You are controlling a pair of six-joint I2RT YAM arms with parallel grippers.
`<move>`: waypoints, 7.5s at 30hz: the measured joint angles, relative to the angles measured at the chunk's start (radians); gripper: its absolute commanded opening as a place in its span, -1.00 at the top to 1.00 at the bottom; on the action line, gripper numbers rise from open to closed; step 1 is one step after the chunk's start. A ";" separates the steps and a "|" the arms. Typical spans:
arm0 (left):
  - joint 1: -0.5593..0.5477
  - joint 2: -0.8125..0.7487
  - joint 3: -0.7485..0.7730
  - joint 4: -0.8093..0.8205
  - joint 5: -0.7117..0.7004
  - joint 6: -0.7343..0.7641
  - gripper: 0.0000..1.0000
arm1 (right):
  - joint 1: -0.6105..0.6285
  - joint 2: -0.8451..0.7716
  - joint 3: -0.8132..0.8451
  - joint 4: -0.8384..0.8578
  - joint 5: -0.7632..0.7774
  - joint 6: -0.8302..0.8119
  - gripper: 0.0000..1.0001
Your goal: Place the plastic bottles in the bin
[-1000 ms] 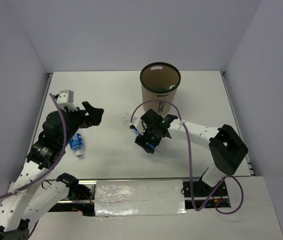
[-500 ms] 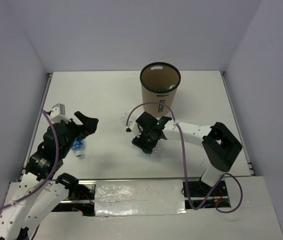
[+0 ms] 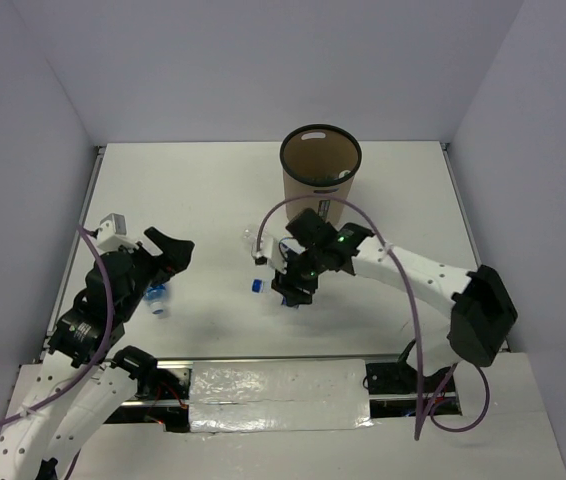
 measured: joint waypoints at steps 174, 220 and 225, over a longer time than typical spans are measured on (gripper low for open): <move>0.039 0.425 0.396 0.325 0.179 0.335 -0.99 | -0.126 0.243 0.566 -0.116 0.101 0.171 -0.99; 0.052 -0.073 -0.164 0.078 0.125 -0.073 -0.99 | -0.473 0.108 0.937 0.201 -0.192 0.301 0.90; 0.052 -0.066 -0.175 0.108 0.144 -0.069 -0.99 | -0.539 0.068 0.763 0.479 -0.045 0.357 0.82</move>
